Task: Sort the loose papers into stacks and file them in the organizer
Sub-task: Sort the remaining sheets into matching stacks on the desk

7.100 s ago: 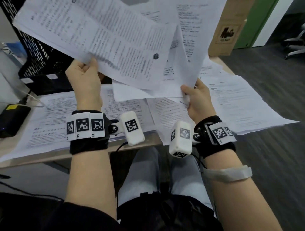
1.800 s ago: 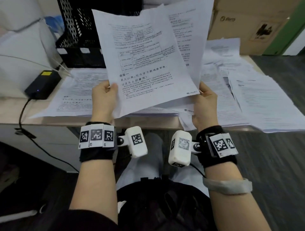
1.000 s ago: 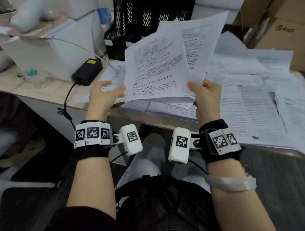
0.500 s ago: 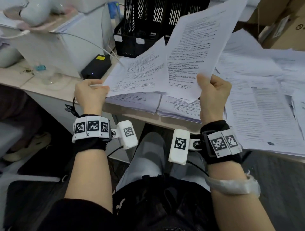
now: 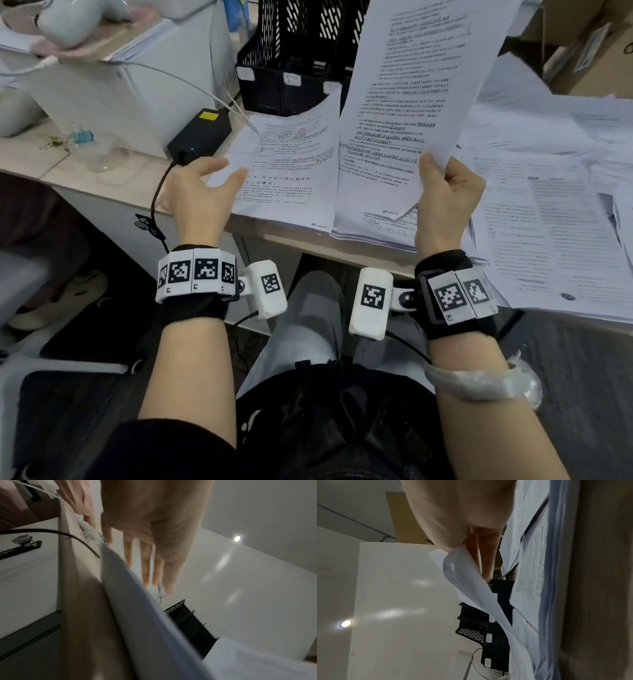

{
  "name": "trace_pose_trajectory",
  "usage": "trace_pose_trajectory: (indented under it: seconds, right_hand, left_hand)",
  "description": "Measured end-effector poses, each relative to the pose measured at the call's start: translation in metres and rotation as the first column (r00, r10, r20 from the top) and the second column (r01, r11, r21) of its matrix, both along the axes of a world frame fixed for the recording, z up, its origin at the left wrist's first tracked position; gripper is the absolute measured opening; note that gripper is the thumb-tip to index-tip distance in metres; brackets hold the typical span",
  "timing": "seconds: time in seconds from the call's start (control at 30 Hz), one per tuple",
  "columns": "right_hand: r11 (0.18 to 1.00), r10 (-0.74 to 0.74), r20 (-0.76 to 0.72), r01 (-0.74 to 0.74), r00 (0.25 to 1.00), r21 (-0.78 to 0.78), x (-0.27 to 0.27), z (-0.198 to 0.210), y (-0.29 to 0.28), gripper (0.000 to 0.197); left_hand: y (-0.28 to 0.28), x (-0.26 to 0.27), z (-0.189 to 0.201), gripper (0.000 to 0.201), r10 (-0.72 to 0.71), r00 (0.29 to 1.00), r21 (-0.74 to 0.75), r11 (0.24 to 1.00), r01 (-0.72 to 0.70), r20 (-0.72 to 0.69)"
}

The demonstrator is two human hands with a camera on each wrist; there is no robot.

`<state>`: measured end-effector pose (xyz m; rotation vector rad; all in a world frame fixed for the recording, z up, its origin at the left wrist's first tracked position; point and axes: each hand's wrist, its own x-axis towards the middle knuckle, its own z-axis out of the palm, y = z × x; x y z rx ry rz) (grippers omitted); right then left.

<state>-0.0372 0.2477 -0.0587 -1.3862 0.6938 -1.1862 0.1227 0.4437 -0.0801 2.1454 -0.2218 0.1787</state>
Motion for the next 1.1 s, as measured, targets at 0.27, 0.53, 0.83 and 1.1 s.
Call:
trace_pose_trajectory:
  seconds: [0.27, 0.53, 0.83, 1.1]
  right_hand:
    - [1.0, -0.007, -0.028, 0.007, 1.0, 0.009, -0.003, -0.003, 0.002, 0.036]
    - [0.999, 0.013, 0.043, -0.014, 0.999, 0.033, -0.016, -0.001, -0.005, 0.042]
    - [0.996, 0.029, 0.182, -0.043, 0.983, 0.074, -0.044, 0.012, -0.012, 0.036]
    - [0.996, 0.061, 0.262, -0.077, 0.963, 0.052, -0.082, 0.029, -0.022, 0.023]
  left_hand:
    - [-0.019, -0.028, 0.024, 0.058, -0.678, 0.65, 0.139, 0.647, 0.749, -0.345]
    - [-0.026, -0.02, -0.001, 0.031, -0.569, 0.745, 0.216, 0.724, 0.655, -0.349]
    - [-0.056, -0.041, 0.02, 0.049, -0.477, 0.863, -0.01, 0.876, 0.483, -0.166]
    - [-0.086, -0.074, 0.042, 0.043, -0.525, 0.851, -0.391, 0.782, 0.485, 0.007]
